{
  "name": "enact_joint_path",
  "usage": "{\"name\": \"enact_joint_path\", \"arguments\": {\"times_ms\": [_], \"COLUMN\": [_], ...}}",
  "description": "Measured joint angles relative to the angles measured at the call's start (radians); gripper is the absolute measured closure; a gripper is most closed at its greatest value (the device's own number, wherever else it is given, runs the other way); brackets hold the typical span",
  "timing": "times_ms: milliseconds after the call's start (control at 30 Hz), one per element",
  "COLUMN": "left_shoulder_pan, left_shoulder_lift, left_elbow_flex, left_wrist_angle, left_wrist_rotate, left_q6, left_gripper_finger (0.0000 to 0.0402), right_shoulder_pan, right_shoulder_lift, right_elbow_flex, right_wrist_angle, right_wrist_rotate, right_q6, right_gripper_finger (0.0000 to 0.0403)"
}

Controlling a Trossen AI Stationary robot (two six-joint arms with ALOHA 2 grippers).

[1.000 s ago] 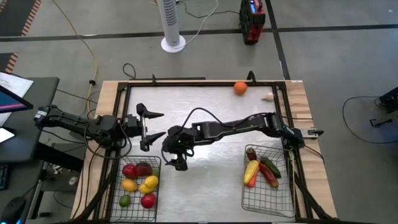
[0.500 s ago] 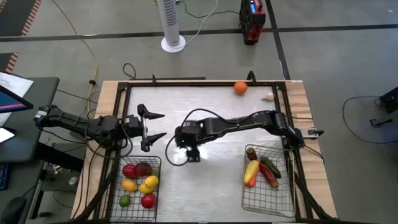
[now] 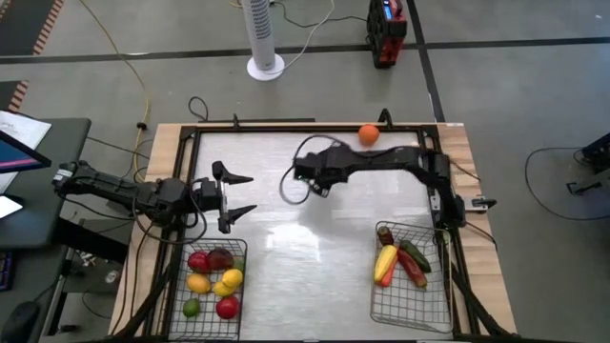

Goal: Sort produce into baskets
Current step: Put the white garlic into the gold wire basket

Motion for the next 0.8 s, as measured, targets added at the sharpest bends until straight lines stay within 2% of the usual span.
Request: {"name": "enact_joint_path", "arguments": {"times_ms": [233, 367, 500, 633, 700, 800], "left_shoulder_pan": [0.000, 0.002, 0.017, 0.042, 0.056, 0.072], "left_shoulder_lift": [0.000, 0.000, 0.000, 0.000, 0.000, 0.001], "left_elbow_flex": [0.000, 0.000, 0.000, 0.000, 0.000, 0.000], "left_wrist_angle": [-0.084, -0.083, -0.082, -0.080, -0.078, -0.077], "left_wrist_rotate": [-0.063, -0.098, -0.105, -0.107, -0.107, -0.107], "left_q6": [-0.027, -0.041, -0.044, -0.044, -0.041, -0.032], "left_gripper_finger": [0.0060, 0.0060, 0.0060, 0.0060, 0.0060, 0.0060], "right_shoulder_pan": [-0.137, -0.223, -0.301, -0.404, -0.450, -0.507], "right_shoulder_lift": [-0.299, -0.478, -0.608, -0.700, -0.720, -0.725], "right_elbow_flex": [-0.480, -0.685, -0.804, -0.879, -0.907, -0.925], "right_wrist_angle": [0.236, 0.308, 0.301, 0.316, 0.328, 0.329], "right_wrist_rotate": [-0.021, 0.013, 0.015, -0.027, -0.082, -0.097], "right_q6": [0.061, 0.170, 0.210, 0.084, -0.003, -0.066], "right_gripper_finger": [0.0062, 0.0062, 0.0062, 0.0062, 0.0062, 0.0062]}}
